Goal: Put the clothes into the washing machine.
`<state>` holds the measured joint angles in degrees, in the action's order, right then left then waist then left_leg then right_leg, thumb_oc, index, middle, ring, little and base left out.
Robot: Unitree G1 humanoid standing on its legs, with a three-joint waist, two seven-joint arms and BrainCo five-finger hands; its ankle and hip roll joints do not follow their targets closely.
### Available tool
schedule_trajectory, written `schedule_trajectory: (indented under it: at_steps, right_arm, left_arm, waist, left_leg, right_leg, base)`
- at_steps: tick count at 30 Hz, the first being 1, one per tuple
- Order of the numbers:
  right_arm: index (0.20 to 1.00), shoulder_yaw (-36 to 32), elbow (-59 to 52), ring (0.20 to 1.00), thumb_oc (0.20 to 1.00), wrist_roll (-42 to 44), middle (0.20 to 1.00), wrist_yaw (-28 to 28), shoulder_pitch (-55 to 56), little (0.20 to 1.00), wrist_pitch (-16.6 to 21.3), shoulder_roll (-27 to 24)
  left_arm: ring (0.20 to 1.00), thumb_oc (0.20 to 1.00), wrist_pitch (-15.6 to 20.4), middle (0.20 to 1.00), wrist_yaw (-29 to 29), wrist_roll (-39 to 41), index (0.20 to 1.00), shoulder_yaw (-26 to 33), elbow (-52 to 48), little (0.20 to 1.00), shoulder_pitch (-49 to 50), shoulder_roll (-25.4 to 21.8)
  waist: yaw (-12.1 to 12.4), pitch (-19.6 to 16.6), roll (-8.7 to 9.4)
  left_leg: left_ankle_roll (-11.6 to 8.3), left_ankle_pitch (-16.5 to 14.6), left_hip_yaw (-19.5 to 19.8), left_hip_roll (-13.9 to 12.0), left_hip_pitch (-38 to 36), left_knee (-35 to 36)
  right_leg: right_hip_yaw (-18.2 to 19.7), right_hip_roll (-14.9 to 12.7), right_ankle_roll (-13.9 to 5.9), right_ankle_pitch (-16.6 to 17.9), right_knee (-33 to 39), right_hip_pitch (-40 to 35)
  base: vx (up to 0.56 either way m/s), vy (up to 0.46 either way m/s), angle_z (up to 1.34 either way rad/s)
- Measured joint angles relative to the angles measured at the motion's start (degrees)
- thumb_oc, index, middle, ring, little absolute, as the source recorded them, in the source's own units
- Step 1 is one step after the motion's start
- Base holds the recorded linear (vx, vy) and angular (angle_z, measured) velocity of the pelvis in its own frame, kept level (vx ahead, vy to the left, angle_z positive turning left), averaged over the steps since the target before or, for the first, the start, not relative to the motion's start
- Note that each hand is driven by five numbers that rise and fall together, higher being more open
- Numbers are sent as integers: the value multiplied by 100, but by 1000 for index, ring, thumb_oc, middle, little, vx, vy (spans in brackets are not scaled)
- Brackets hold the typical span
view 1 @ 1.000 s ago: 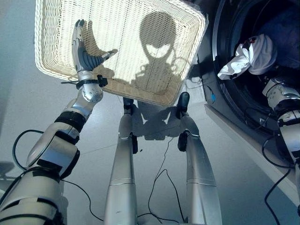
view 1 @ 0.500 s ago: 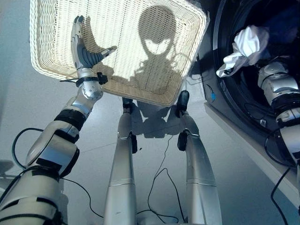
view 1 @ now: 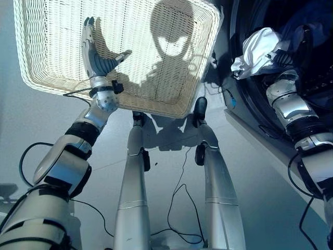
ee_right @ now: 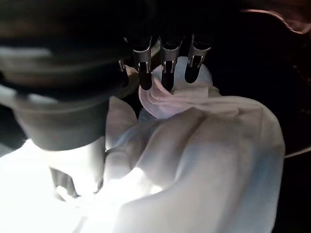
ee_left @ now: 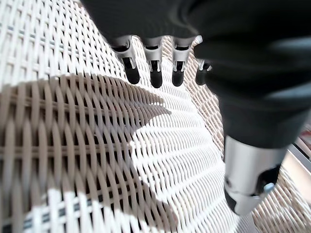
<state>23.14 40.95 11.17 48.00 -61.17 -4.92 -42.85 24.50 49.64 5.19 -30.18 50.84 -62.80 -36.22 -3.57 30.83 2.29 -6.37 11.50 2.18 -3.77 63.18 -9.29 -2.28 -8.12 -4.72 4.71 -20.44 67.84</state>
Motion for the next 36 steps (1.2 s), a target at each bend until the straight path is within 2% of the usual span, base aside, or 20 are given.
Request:
schedule_trajectory:
  at_steps: [7,12,13,14,21,33,36]
  right_arm:
    - [1000,-75,663,1000,1000,139,1000,159,15,1000,215,96]
    - [1000,-73,661,1000,1000,127,1000,50,-2,1000,155,106]
    - [875,-73,663,875,875,127,875,23,-22,875,119,106]
    - [200,-67,666,200,200,123,200,-56,-26,200,72,105]
    - [200,13,1447,200,200,123,200,-503,-198,200,-113,109]
    - [200,80,1510,200,200,145,200,-798,-440,200,-102,109]
    - [200,55,1492,200,200,575,200,-998,-383,200,29,109]
  left_arm:
    - [1000,1000,-4,1000,4,-1,1000,11,24,1000,-44,10]
    - [1000,1000,-4,1000,4,-2,1000,16,23,1000,-54,12]
    - [1000,1000,-4,1000,2,-2,1000,15,23,1000,-56,11]
    - [1000,1000,-4,1000,-2,-2,1000,16,23,1000,-51,10]
    - [1000,1000,11,1000,-10,-1,1000,14,39,1000,-71,7]
    - [1000,1000,14,1000,-57,0,1000,13,72,1000,-76,-27]
    - [1000,1000,14,1000,-62,0,1000,13,72,1000,-75,-26]
  waist:
    - [0,-1,-1]
    - [2,-2,-3]
    - [1,-2,-4]
    - [16,-2,-5]
    - [146,-4,-7]
    - [142,-4,-7]
    - [136,-4,-7]
  left_leg:
    - [-1,-1,-16,-2,12,-2]
    - [-1,-1,-24,-3,16,-1]
    - [-1,-1,-24,-3,20,-4]
    - [-1,-1,-24,-4,12,-4]
    - [-2,1,-17,-4,5,-7]
    - [-1,4,15,-1,10,-12]
    - [-2,4,17,-3,9,-15]
  right_leg:
    - [15,0,2,-2,-15,28]
    - [22,2,3,-2,-21,41]
    - [22,2,3,-2,-27,45]
    - [22,3,3,-3,-28,38]
    - [20,3,6,-2,-32,29]
    - [5,-2,6,-1,-31,16]
    - [4,0,6,-2,-31,15]
  base:
    - [0,0,0]
    - [0,0,0]
    - [0,0,0]
    - [0,0,0]
    - [0,0,0]
    - [0,0,0]
    - [0,0,0]
